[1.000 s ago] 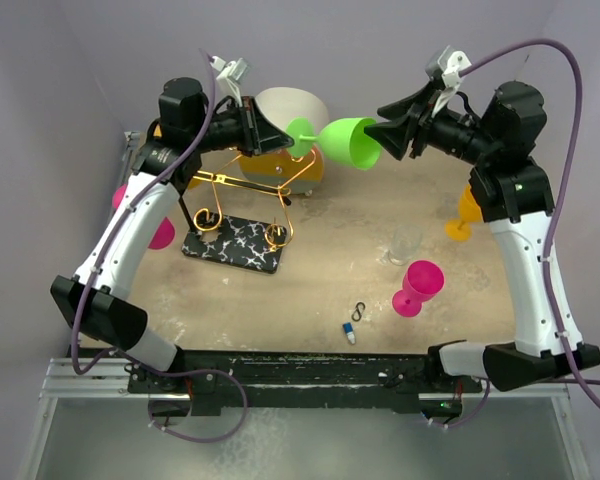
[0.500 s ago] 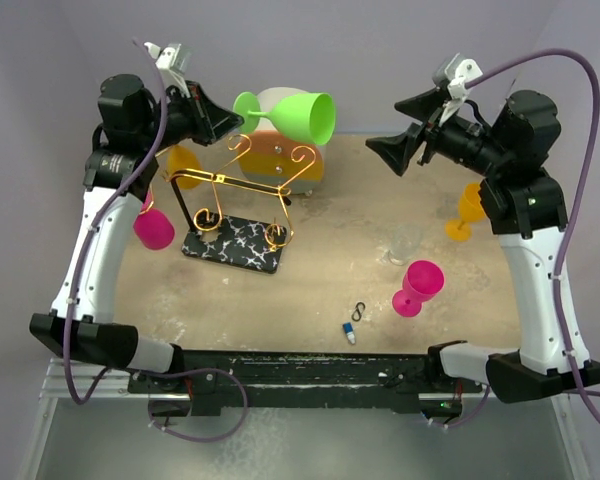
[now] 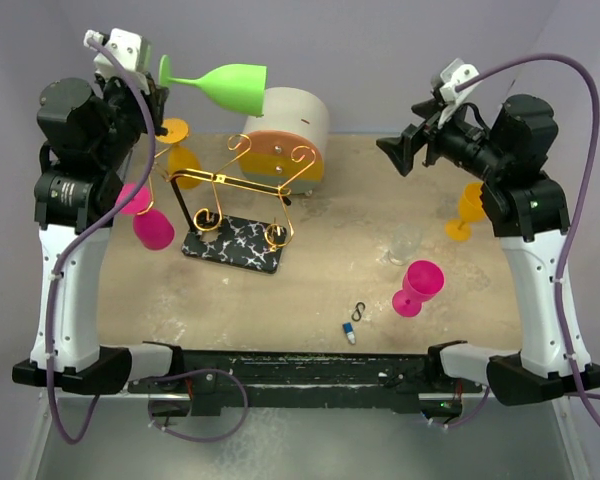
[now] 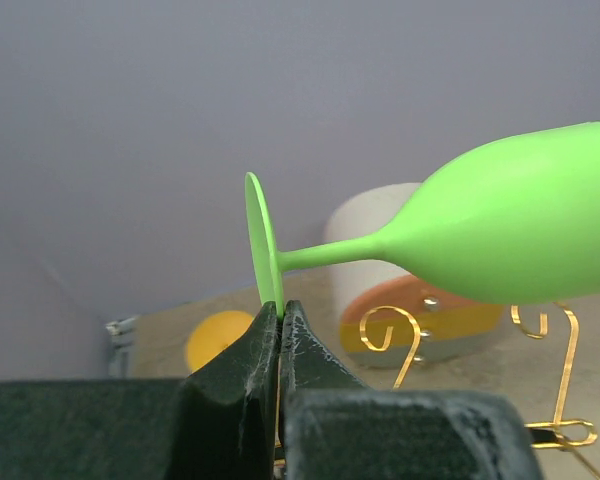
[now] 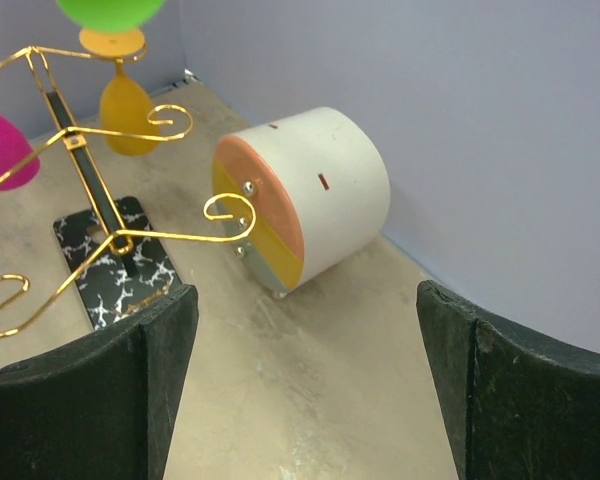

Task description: Place the wine glass upside down on the wine glass rack

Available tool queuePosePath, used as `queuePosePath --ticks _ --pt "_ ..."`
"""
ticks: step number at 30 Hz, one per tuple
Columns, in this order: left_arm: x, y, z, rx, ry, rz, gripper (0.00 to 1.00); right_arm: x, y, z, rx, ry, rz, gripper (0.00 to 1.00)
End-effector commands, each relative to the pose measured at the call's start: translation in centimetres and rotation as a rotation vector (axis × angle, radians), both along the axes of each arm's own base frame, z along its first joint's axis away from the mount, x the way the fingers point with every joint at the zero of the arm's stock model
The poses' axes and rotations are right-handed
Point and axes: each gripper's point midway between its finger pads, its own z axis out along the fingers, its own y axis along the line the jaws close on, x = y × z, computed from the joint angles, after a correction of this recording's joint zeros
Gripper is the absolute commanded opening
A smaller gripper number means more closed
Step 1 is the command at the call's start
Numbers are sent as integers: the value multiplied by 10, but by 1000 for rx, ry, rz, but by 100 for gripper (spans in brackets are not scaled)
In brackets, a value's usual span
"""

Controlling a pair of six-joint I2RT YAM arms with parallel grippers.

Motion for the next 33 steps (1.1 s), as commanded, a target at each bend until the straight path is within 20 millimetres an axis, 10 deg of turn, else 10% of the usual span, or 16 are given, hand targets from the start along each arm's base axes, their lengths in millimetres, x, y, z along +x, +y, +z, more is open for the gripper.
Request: queuePosePath --ticks 1,17,33 --pt "-14 57 33 176 -116 264 0 -3 -7 -19 -90 -19 -3 93" --pt "3 85 32 549 -128 497 0 21 -25 -121 -176 41 -65 98" --pt "68 46 1 962 -142 677 0 13 -44 -140 -152 73 -56 98"
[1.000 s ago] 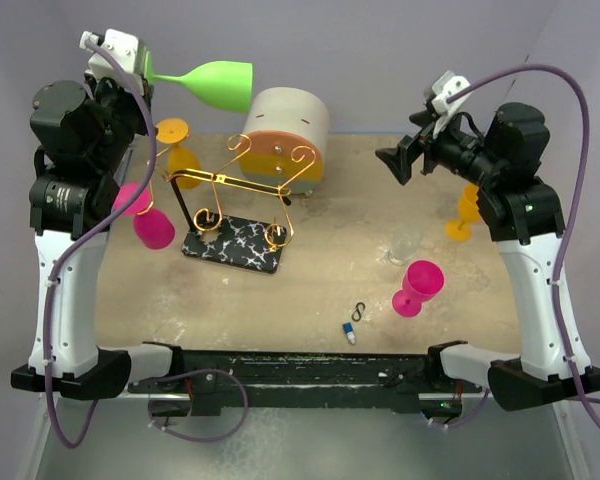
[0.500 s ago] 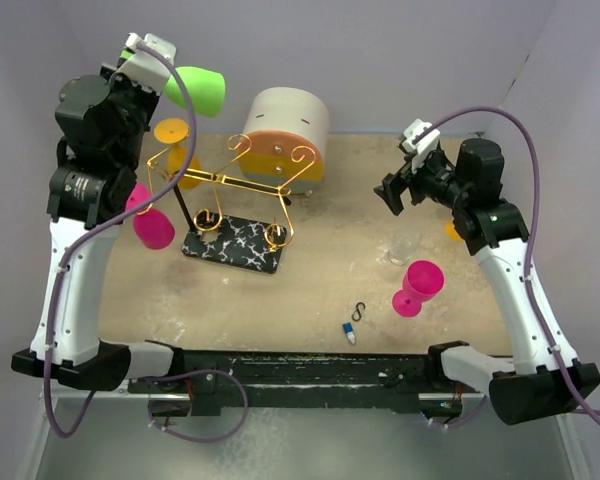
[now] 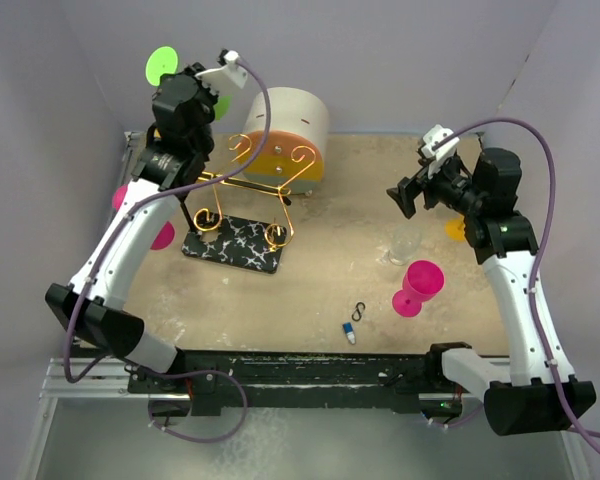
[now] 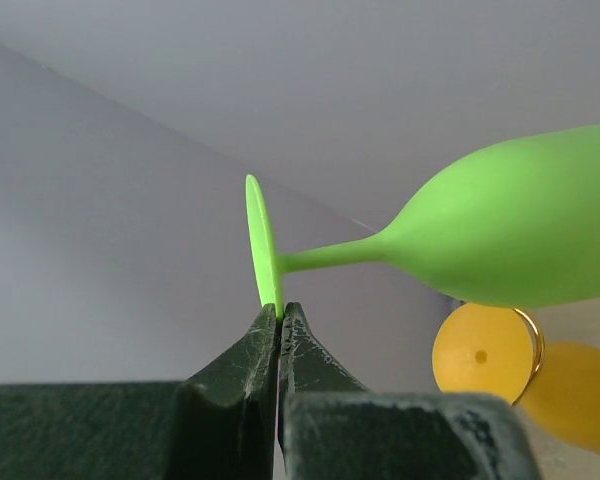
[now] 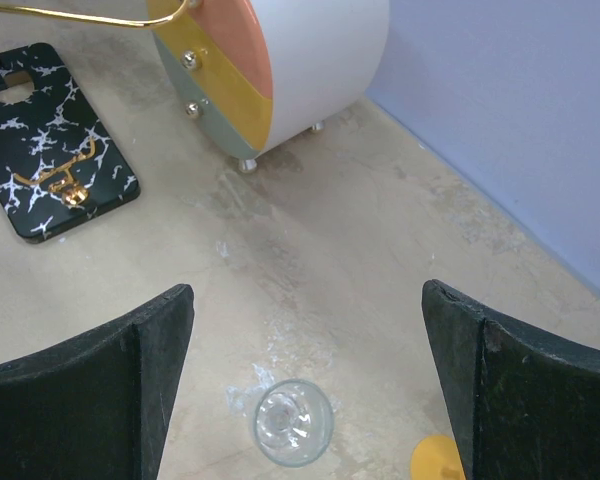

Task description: Place the wine glass upside down on the wine glass rack

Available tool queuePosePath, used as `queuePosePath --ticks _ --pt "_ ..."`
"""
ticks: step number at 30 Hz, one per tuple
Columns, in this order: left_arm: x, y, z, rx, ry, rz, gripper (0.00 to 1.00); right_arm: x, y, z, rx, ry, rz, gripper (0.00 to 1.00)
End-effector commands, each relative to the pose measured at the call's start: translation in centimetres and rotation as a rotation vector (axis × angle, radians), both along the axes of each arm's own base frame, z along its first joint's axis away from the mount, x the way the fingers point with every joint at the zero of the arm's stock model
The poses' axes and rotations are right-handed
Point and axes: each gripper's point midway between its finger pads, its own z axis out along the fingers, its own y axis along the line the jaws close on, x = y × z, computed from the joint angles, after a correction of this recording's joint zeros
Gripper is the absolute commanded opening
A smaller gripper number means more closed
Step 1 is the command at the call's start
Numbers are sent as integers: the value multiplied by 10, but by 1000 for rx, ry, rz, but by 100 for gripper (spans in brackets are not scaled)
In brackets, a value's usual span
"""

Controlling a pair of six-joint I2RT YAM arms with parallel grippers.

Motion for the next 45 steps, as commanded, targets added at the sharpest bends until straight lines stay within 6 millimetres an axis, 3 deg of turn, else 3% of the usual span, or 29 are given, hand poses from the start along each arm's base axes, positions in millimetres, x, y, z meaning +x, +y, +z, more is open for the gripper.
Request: queuePosePath --ticks 1,8,23,34,45 --pt "0 0 22 122 -89 70 0 1 4 10 12 -50 28 98" --pt "19 -20 -26 294 47 12 0 0 1 8 10 -52 22 98" --pt "14 -38 -91 433 280 -126 0 1 1 2 10 -41 29 98" --pt "3 -48 -118 412 389 -218 0 3 0 -2 14 -30 28 98" --pt "-17 -64 -127 380 441 -297 0 5 -2 -4 17 -25 23 98"
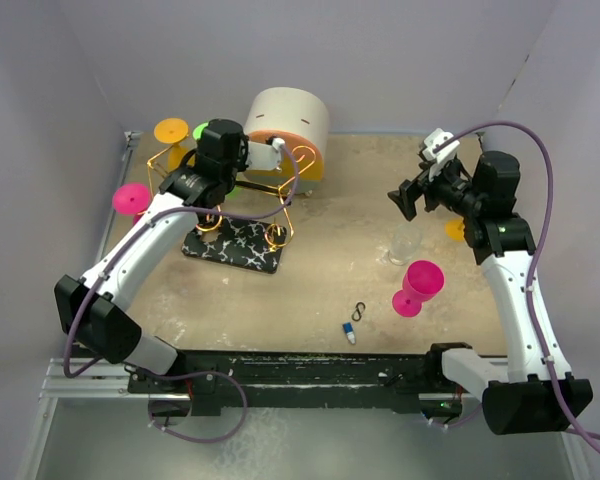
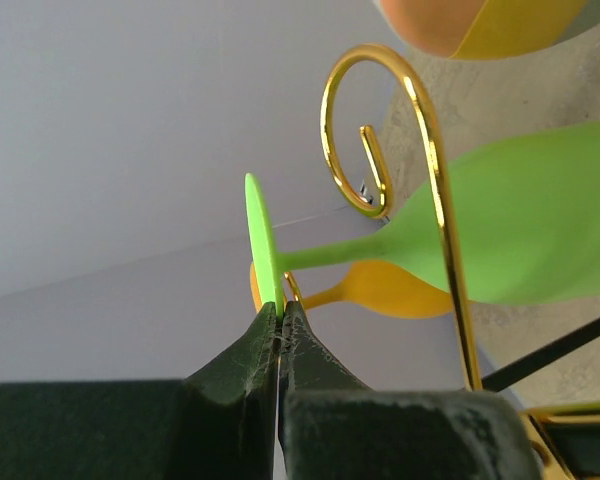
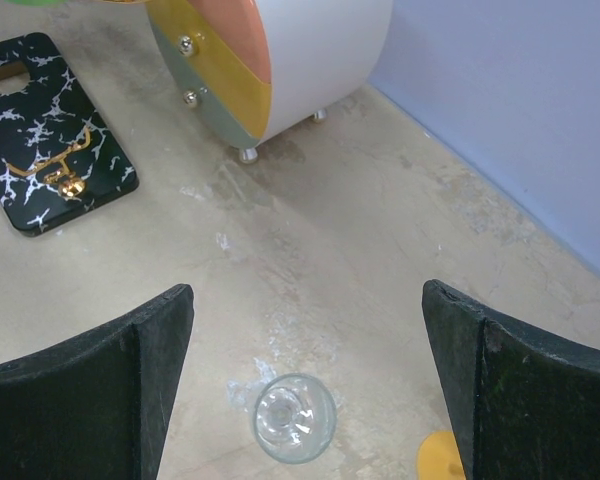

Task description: Place the wine glass upside down on the wine glass rack

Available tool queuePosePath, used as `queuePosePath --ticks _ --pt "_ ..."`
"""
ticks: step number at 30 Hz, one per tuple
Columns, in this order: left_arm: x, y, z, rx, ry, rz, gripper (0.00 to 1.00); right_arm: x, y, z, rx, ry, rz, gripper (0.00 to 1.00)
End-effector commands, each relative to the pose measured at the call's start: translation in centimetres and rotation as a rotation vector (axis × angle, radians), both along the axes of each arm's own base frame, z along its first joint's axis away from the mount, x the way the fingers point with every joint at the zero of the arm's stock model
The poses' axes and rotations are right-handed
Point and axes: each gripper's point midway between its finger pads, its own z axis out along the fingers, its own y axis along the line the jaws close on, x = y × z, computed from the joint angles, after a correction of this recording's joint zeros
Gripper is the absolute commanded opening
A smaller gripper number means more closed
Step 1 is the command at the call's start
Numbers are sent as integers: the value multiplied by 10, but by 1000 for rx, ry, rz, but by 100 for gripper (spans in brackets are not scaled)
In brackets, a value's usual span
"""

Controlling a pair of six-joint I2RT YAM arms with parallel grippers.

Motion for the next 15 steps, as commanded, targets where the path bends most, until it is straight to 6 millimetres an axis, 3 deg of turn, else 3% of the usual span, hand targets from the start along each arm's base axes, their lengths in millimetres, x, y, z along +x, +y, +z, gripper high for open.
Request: queuePosePath --ticks 1,15 --pt "-18 -9 23 -74 -34 -33 0 3 1 11 10 -46 16 98" --pt "-28 -31 18 -112 9 -84 0 4 -2 9 12 -38 5 98"
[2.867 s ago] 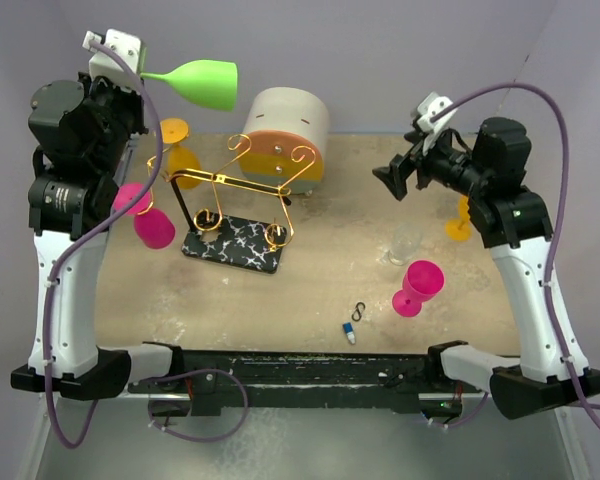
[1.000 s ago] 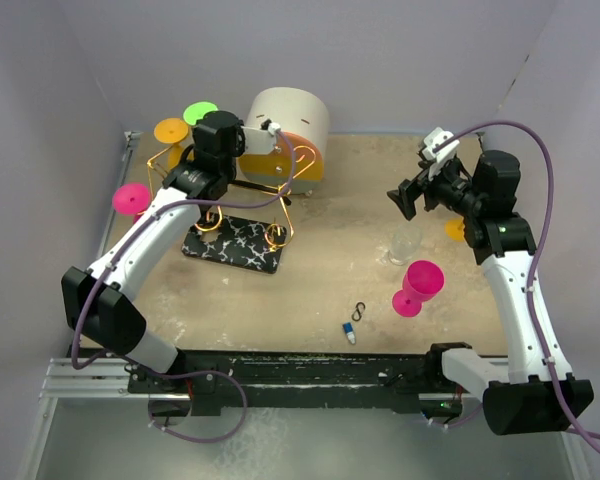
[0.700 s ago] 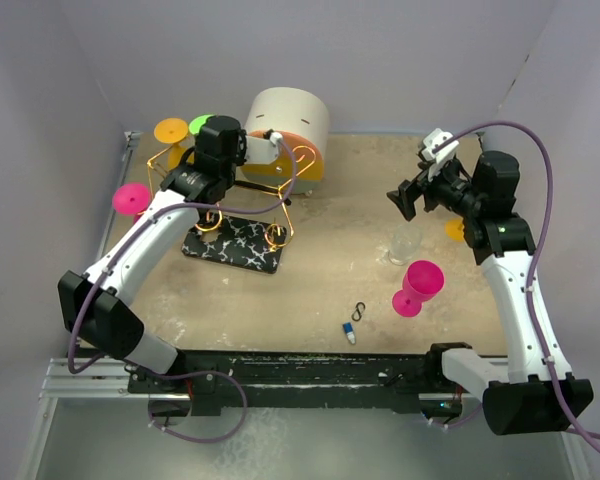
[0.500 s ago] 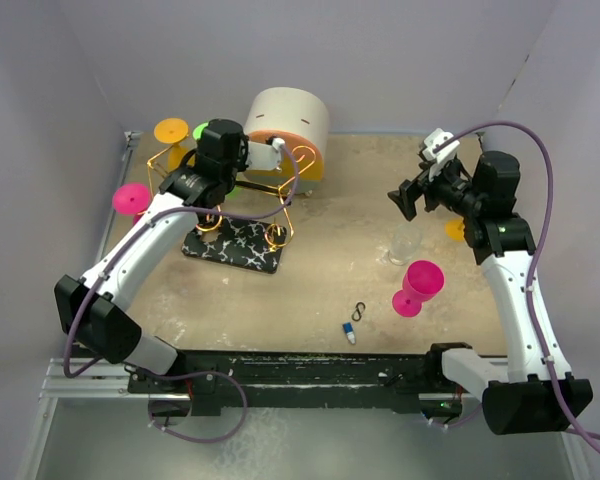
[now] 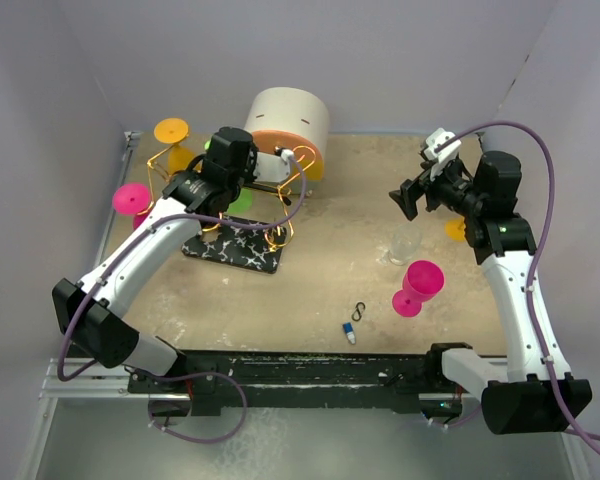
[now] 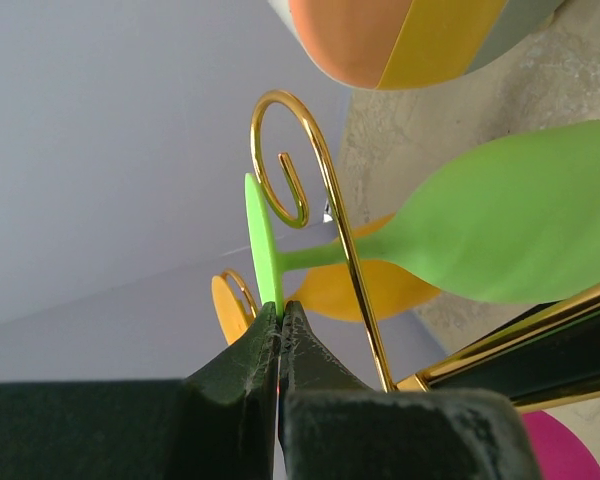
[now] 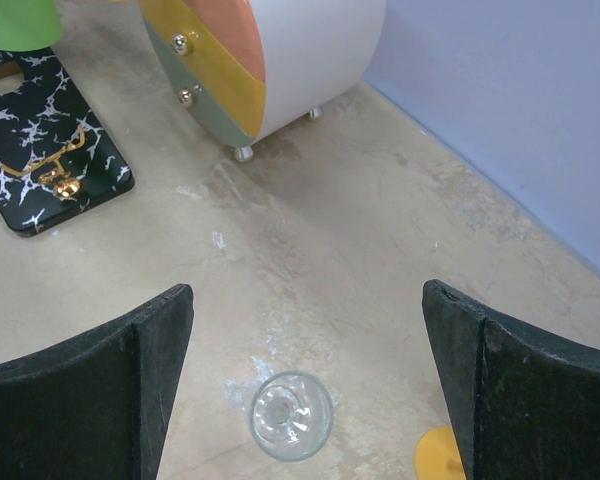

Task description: Place the wine glass upside down on the wine glass rack

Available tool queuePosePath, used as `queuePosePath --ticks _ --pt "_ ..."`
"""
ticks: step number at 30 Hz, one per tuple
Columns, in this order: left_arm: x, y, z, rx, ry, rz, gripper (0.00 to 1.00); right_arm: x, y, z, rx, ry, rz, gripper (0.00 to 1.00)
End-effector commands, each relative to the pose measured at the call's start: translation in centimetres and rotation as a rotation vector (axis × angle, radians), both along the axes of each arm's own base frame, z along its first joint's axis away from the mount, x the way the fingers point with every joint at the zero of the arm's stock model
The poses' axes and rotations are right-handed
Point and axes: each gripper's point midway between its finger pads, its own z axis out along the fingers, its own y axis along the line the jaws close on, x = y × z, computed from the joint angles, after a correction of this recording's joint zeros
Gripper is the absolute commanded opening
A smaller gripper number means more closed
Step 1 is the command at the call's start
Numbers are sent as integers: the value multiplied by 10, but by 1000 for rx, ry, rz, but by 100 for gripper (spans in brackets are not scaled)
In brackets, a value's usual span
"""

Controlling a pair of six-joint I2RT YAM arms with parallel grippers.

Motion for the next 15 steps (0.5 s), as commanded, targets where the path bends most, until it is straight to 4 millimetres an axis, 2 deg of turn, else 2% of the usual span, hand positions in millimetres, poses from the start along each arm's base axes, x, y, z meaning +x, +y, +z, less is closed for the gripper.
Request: queuePosePath --ticks 1,15 --pt "-5 -7 32 -79 -66 -16 0 2 2 9 11 -39 18 98" --pt "-3 -27 30 -73 -57 -54 0 5 -2 9 7 -42 -5 100"
